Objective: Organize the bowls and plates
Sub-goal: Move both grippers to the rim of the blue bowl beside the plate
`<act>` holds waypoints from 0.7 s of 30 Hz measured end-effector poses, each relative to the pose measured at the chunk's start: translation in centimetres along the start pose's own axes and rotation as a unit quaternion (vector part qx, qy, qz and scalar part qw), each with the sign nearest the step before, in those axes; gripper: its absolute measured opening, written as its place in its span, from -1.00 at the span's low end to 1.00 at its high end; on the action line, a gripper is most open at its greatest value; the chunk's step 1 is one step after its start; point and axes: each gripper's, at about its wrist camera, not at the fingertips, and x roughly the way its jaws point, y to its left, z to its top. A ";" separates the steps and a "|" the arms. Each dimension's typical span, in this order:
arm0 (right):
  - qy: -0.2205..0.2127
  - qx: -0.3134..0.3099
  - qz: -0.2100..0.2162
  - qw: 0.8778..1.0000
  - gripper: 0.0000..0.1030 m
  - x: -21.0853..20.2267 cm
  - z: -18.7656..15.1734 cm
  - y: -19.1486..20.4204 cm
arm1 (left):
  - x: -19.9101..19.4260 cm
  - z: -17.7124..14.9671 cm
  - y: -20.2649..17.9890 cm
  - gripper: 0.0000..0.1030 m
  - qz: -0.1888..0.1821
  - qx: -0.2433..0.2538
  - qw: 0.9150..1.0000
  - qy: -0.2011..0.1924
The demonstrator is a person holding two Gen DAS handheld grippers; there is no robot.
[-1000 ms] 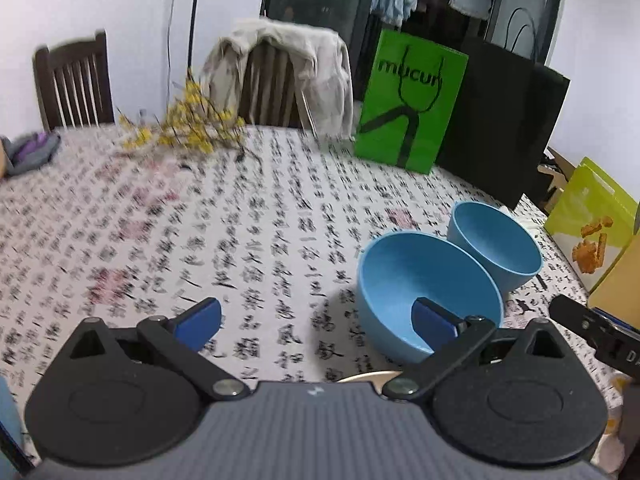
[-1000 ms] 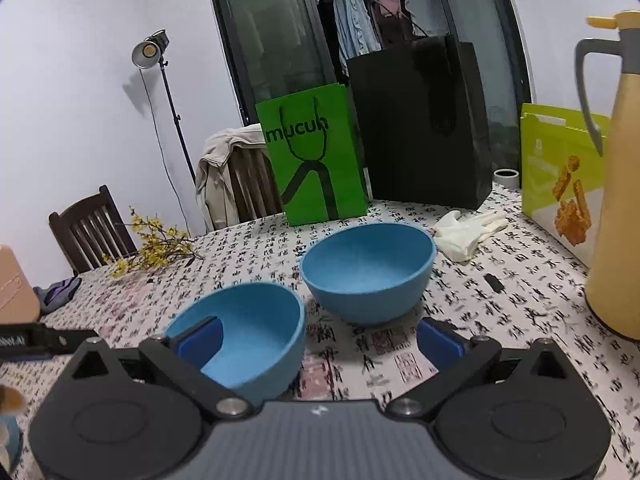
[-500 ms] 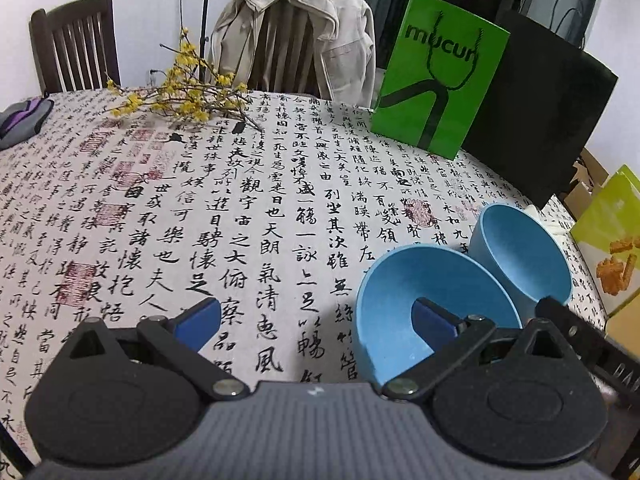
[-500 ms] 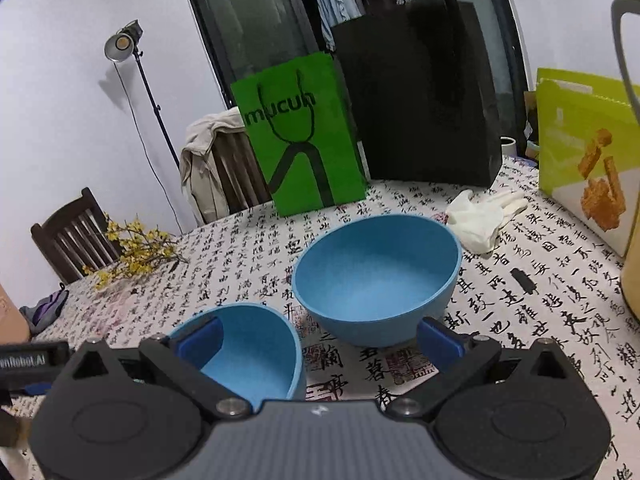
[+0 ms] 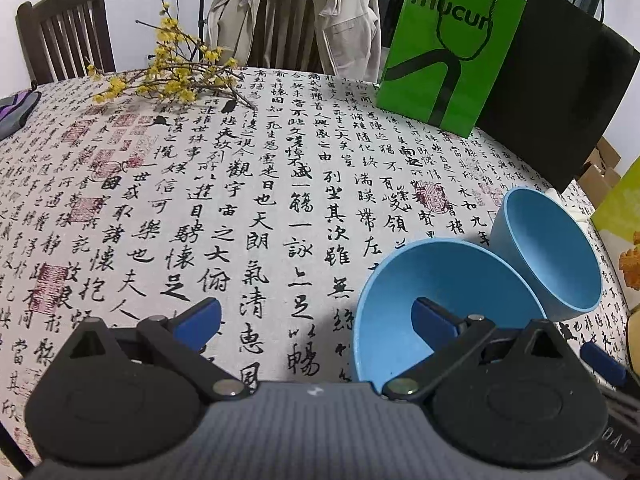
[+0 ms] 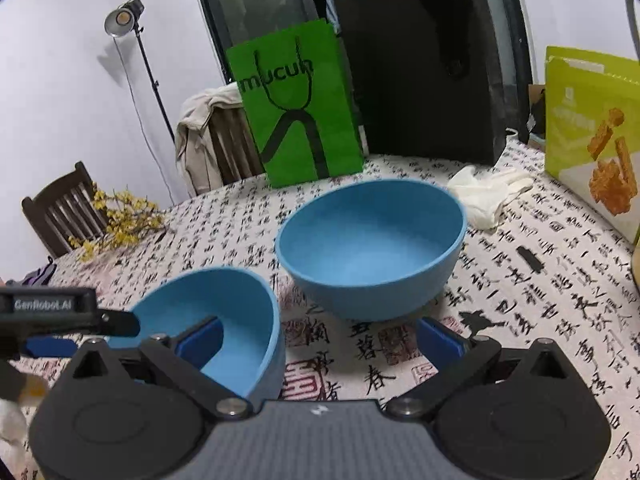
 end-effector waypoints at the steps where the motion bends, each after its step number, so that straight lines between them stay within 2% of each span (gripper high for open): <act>1: 0.001 -0.001 0.003 1.000 0.97 0.1 -0.1 0.1 | 0.1 0.0 -0.1 1.00 0.002 0.001 1.000 0.000; 11: 0.017 -0.011 -0.001 1.000 0.73 1.1 -0.7 0.8 | 1.4 -0.6 -0.7 1.00 0.021 0.009 1.000 0.006; 15: 0.024 -0.019 0.002 1.000 0.46 1.5 -1.1 1.2 | 1.5 -1.1 -1.2 0.98 0.023 0.023 0.999 0.002; 21: 0.023 -0.026 0.002 0.999 0.11 1.7 -1.3 1.5 | 1.5 -1.6 -2.1 0.71 0.017 0.046 0.999 -0.003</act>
